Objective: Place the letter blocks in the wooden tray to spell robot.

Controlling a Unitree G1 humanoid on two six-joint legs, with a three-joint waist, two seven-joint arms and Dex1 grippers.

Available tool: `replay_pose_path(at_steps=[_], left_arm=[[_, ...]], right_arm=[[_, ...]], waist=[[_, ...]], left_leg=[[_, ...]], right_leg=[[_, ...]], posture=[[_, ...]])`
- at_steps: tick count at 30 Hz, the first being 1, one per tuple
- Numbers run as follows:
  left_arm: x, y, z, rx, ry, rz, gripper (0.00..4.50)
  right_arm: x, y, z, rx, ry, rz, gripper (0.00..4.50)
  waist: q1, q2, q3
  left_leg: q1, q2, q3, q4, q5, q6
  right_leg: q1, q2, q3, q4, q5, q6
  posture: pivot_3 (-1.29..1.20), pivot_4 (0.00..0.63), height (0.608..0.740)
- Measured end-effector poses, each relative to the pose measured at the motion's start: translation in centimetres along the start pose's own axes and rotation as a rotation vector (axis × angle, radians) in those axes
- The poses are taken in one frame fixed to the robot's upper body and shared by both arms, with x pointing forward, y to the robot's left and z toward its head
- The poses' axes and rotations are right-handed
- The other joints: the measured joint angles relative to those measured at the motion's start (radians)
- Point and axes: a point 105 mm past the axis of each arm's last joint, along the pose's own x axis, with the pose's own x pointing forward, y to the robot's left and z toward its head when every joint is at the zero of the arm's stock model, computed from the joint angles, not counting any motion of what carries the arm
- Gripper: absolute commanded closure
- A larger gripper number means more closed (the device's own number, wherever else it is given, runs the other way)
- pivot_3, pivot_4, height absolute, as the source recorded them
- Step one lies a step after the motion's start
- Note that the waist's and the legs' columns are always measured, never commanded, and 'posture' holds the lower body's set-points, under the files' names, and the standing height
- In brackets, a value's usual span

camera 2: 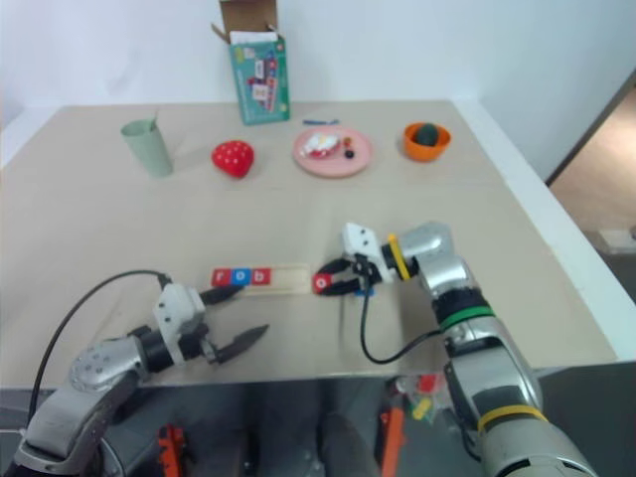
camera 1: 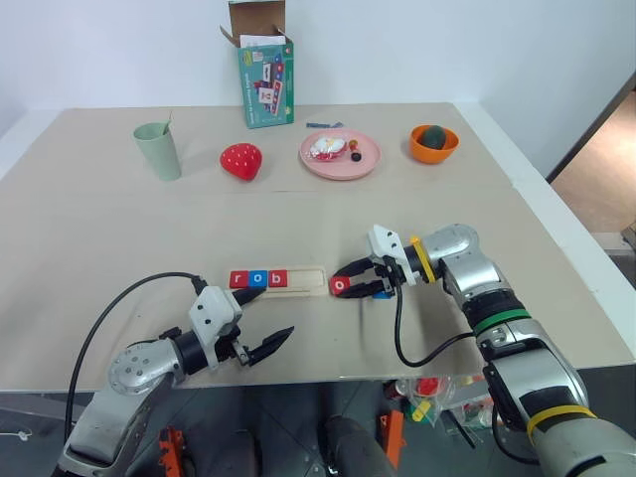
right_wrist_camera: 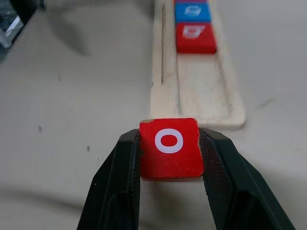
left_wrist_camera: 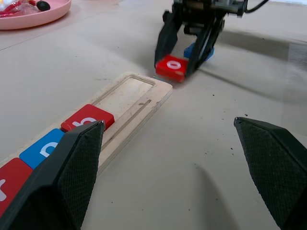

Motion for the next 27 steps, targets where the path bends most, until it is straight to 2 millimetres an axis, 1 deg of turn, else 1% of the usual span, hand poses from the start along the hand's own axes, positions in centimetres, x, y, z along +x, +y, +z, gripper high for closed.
replay_pose_path(at_steps=[3, 5, 7, 9, 12, 16, 24, 27], left_arm=[[0.0, 0.3, 0.1, -0.008, -0.013, 0.024, 0.0], [-0.1, 0.7, 0.2, -0.013, -0.019, 0.051, 0.0], [-0.3, 1.4, 0.2, -0.037, -0.036, 0.105, 0.0], [-0.4, 2.3, 0.1, -0.067, -0.049, 0.165, 0.0], [-0.5, 3.0, 0.1, -0.105, -0.064, 0.212, 0.0], [-0.8, 3.4, -0.1, -0.122, -0.061, 0.236, 0.0], [-0.8, 3.4, 0.0, -0.132, -0.067, 0.234, 0.0], [-0.9, 3.2, -0.1, -0.136, -0.065, 0.228, 0.0]], right_arm=[[-0.2, -0.4, 2.3, 0.028, -0.066, -0.037, 3.29], [-0.1, -0.6, 3.1, 0.031, -0.075, -0.053, 3.29], [0.5, -0.7, 3.7, 0.037, -0.084, -0.072, 3.29], [1.9, -0.9, 4.1, 0.045, -0.079, -0.093, 3.29], [4.1, -1.0, 3.9, 0.042, -0.041, -0.109, 3.29], [5.5, -0.9, 3.4, 0.028, 0.001, -0.109, 3.29], [6.2, -1.3, 2.4, 0.028, 0.045, -0.097, 3.29], [6.1, -1.7, 2.0, 0.019, 0.057, -0.1, 3.29]], waist=[[0.0, 0.0, 0.0], [0.0, 0.0, 0.0], [0.0, 0.0, 0.0], [-0.001, 0.0, 0.0], [0.0, 0.0, 0.0], [0.001, 0.0, 0.0], [0.001, 0.0, 0.0], [0.001, 0.0, 0.0]], left_leg=[[0.0, 0.0, 0.0, 0.0, 0.0, 0.0], [0.0, 0.0, -0.001, 0.0, 0.0, 0.0], [0.0, 0.0, 0.0, 0.0, 0.0, 0.0], [0.0, 0.001, 0.0, 0.0, 0.0, 0.0], [-0.001, 0.001, -0.001, 0.0, 0.001, -0.001], [-0.001, 0.0, -0.001, 0.0, 0.001, -0.001], [-0.001, 0.0, -0.001, 0.0, 0.001, -0.001], [-0.001, 0.0, -0.001, 0.0, 0.001, -0.001]], right_leg=[[0.0, 0.0, 0.0, 0.0, 0.0, 0.0], [0.0, 0.0, -0.001, 0.0, 0.0, 0.0], [0.0, 0.0, 0.0, 0.0, 0.0, 0.0], [0.0, 0.001, 0.0, 0.0, 0.0, 0.0], [-0.001, 0.001, -0.001, 0.001, 0.0, 0.0], [-0.001, 0.0, -0.001, 0.0, 0.0, 0.0], [-0.001, 0.001, -0.001, 0.0, 0.001, 0.0], [-0.001, 0.001, -0.001, 0.0, 0.001, 0.0]], posture=[[0.0, 0.15, 0.74], [0.0, 0.15, 0.74], [0.0, 0.15, 0.74], [0.0, 0.15, 0.74], [0.0, 0.15, 0.74], [0.0, 0.15, 0.74], [0.0, 0.15, 0.74], [0.0, 0.15, 0.74]])
